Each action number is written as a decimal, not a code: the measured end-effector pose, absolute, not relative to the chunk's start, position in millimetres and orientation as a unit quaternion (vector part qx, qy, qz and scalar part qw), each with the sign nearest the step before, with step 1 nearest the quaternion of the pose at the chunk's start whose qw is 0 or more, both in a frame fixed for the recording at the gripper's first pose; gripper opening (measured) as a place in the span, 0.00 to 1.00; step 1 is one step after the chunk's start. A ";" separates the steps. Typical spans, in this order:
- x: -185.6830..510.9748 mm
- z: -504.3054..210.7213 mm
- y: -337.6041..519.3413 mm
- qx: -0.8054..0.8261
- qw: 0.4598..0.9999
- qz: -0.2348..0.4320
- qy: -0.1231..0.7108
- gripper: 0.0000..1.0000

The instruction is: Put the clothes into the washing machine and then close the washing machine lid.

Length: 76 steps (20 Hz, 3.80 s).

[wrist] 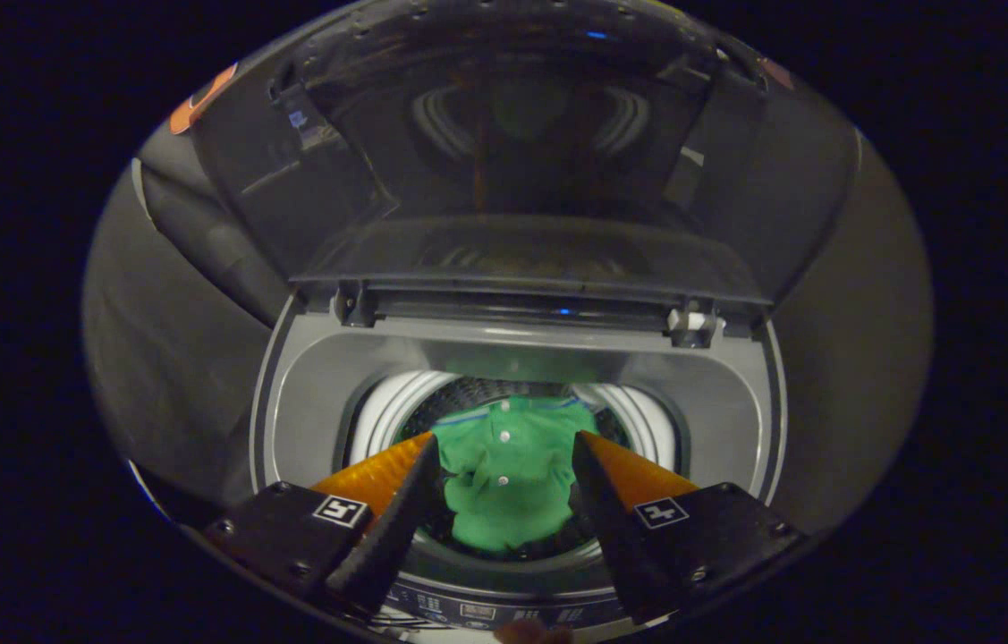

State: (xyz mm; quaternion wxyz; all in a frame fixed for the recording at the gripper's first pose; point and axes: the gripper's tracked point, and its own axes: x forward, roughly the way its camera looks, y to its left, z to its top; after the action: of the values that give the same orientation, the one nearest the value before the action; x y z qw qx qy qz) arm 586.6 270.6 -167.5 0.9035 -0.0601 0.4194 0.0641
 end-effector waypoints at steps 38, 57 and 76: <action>661.3 136.3 287.5 -0.052 0.974 0.128 0.181 0.92; 718.4 77.7 273.0 -0.045 0.979 0.110 0.167 0.94; 682.3 76.0 269.8 -0.049 0.985 0.121 0.111 0.94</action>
State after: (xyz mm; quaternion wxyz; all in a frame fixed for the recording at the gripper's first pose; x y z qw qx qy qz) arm 682.3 269.8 76.0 0.9852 -0.0487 0.1113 0.1211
